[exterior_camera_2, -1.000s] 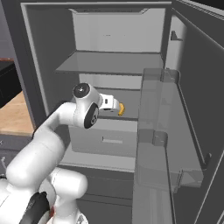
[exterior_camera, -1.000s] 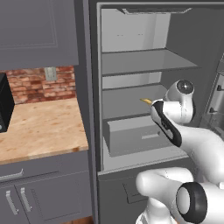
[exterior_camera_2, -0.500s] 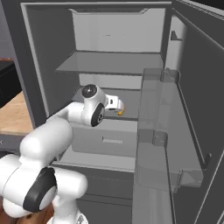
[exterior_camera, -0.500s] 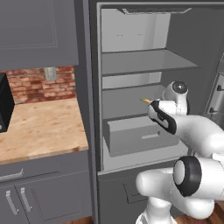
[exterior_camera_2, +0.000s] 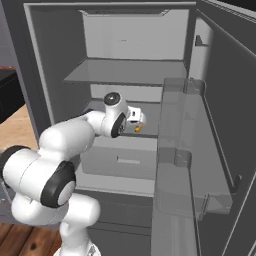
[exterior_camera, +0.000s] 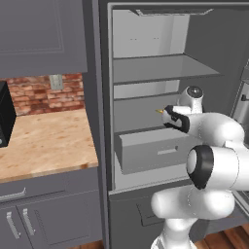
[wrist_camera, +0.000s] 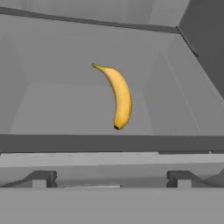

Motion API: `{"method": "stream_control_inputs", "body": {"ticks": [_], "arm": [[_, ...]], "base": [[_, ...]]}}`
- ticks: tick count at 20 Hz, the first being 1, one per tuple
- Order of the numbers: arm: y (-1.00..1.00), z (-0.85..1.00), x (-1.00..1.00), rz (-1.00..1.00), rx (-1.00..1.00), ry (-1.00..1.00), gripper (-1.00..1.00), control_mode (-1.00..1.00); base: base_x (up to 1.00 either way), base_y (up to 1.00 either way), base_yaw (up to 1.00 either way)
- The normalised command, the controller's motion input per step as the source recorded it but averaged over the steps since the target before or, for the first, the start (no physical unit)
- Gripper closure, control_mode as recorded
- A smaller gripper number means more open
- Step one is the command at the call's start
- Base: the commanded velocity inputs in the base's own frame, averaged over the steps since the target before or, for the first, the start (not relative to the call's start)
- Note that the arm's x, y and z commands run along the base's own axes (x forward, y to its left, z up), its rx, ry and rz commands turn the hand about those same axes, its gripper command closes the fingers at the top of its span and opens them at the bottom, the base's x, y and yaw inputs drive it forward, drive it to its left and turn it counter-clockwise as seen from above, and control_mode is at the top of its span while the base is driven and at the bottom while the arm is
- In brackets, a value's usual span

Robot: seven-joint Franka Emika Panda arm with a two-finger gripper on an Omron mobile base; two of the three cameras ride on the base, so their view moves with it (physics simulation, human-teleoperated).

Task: Retrieve the tangerine and banana from the fridge and place them into the bowl on the dining table.

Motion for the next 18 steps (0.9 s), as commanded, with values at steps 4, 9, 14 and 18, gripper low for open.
{"method": "stream_control_inputs", "body": {"ticks": [4, 9, 14, 18], "arm": [[-0.07, -0.16, 0.42, 0.0, 0.03, 0.06, -1.0, -1.0], [-0.04, -0.24, 0.42, 0.0, 0.03, 0.02, -1.0, -1.0], [-0.1, -0.28, 0.43, 0.0, 0.02, 0.01, -1.0, -1.0], [-0.12, -0.27, 0.43, 0.0, 0.01, 0.0, -1.0, -1.0]], "base": [[0.0, 0.0, 0.0], [0.0, 0.0, 0.0], [0.0, 0.0, 0.0], [0.0, 0.0, 0.0]]}}
